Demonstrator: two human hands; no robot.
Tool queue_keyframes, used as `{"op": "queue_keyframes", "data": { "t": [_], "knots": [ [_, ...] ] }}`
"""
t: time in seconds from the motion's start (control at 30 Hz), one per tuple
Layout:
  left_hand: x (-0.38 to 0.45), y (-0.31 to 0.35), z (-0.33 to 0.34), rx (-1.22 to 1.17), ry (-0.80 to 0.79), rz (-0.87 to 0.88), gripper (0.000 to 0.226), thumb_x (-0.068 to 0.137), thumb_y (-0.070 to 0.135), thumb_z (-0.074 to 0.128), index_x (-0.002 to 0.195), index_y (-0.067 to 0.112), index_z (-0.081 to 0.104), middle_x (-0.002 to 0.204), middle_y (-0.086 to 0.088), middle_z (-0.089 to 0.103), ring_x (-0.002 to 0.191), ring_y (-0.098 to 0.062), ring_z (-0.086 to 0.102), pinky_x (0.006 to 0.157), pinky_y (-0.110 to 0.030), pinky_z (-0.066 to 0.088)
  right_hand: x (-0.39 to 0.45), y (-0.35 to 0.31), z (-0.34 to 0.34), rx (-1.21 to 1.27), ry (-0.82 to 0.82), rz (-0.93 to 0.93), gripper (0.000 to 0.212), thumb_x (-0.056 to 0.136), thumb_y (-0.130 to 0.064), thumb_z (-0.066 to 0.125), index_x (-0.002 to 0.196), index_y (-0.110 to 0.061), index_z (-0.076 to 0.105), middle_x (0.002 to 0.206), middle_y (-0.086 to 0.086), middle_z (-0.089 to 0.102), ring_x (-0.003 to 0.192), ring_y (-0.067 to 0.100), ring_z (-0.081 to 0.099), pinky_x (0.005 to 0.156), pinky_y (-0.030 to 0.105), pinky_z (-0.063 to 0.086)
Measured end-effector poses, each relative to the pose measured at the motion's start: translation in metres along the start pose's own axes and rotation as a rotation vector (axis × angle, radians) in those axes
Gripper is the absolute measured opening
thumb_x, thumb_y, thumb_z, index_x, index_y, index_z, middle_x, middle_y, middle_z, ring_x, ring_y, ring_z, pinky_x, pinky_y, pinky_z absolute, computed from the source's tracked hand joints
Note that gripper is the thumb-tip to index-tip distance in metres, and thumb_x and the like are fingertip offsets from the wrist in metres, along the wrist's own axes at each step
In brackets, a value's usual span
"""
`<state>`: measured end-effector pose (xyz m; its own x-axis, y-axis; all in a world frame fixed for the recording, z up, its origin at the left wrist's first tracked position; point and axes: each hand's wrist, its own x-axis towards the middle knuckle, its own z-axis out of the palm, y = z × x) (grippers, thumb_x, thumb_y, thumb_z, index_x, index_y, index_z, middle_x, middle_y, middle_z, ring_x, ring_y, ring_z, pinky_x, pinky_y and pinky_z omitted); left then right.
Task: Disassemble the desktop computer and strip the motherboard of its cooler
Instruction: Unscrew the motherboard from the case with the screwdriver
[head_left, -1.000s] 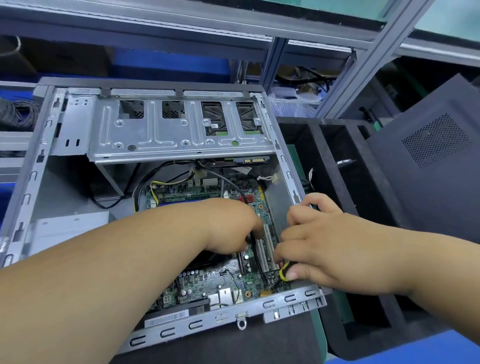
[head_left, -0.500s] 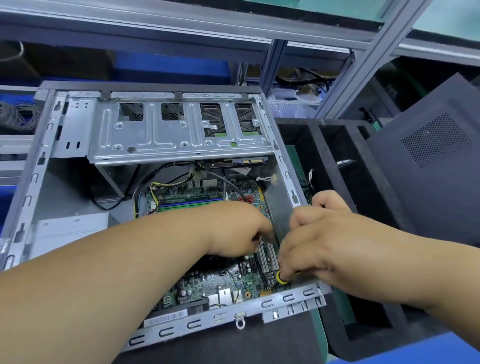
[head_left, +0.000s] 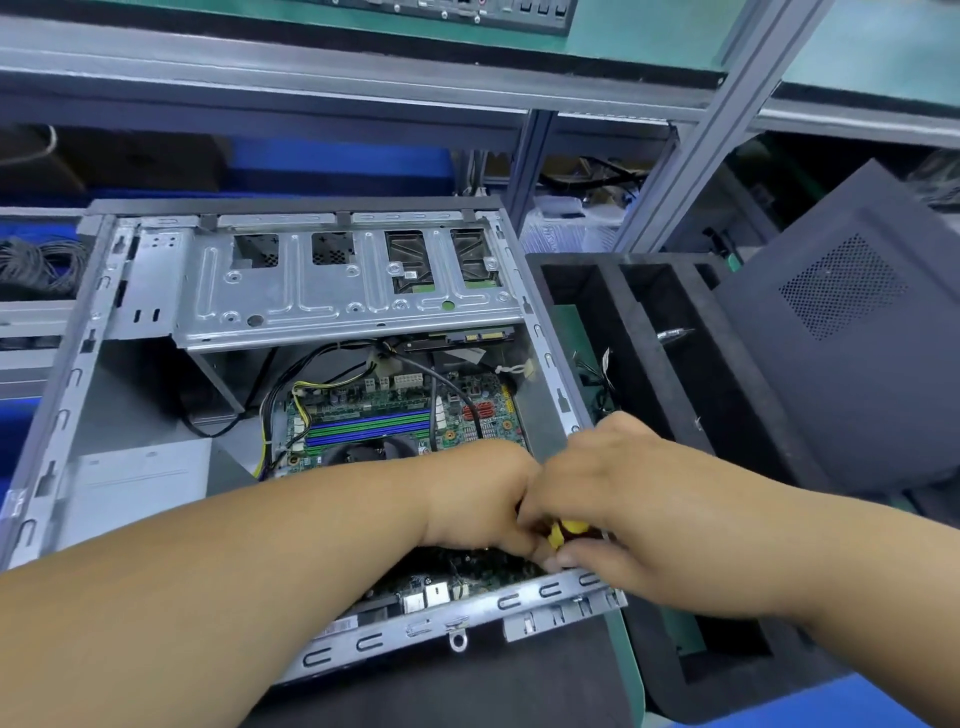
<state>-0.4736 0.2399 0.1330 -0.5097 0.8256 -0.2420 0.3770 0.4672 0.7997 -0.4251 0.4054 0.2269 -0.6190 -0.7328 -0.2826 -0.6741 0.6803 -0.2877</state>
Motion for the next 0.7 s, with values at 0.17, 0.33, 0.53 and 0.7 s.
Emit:
{"op": "queue_keyframes", "data": {
  "t": [0.17, 0.33, 0.53, 0.7],
  "knots": [
    [-0.001, 0.005, -0.001, -0.054, 0.028, 0.004, 0.037, 0.07, 0.021, 0.081, 0.057, 0.045, 0.057, 0.052, 0.031, 0.052, 0.049, 0.014, 0.048, 0.048, -0.002, 0.032, 0.001, -0.002, 0.007, -0.102, 0.092, 0.107, 0.021, 0.088, -0.041, 0.063, 0.101, -0.026, 0.057, 0.094, -0.012, 0.056, 0.087, 0.018, 0.056, 0.085, 0.036, 0.047],
    [0.0, 0.004, -0.005, -0.062, -0.023, -0.015, 0.034, 0.071, 0.025, 0.083, 0.063, 0.049, 0.061, 0.065, 0.02, 0.061, 0.059, 0.007, 0.053, 0.055, -0.004, 0.037, 0.005, -0.006, 0.007, -0.128, 0.042, 0.077, 0.021, 0.08, -0.023, 0.073, 0.093, -0.024, 0.056, 0.087, -0.009, 0.054, 0.08, 0.021, 0.056, 0.076, 0.04, 0.053],
    [0.0, 0.0, -0.006, -0.043, -0.049, -0.071, 0.016, 0.075, 0.027, 0.082, 0.083, 0.02, 0.071, 0.065, 0.016, 0.061, 0.06, 0.006, 0.054, 0.058, -0.006, 0.039, 0.005, -0.005, -0.002, -0.066, -0.007, 0.045, 0.031, 0.079, -0.01, 0.066, 0.1, -0.029, 0.055, 0.094, -0.014, 0.049, 0.092, 0.013, 0.05, 0.09, 0.035, 0.044],
    [0.0, 0.008, -0.003, 0.005, 0.005, -0.083, 0.045, 0.071, 0.023, 0.082, 0.056, 0.057, 0.056, 0.055, 0.033, 0.053, 0.053, 0.015, 0.047, 0.053, -0.004, 0.036, 0.002, -0.009, -0.001, 0.011, 0.023, 0.114, 0.017, 0.088, -0.034, 0.059, 0.102, -0.03, 0.05, 0.093, -0.015, 0.041, 0.088, 0.01, 0.043, 0.078, 0.027, 0.039]
  ]
}}
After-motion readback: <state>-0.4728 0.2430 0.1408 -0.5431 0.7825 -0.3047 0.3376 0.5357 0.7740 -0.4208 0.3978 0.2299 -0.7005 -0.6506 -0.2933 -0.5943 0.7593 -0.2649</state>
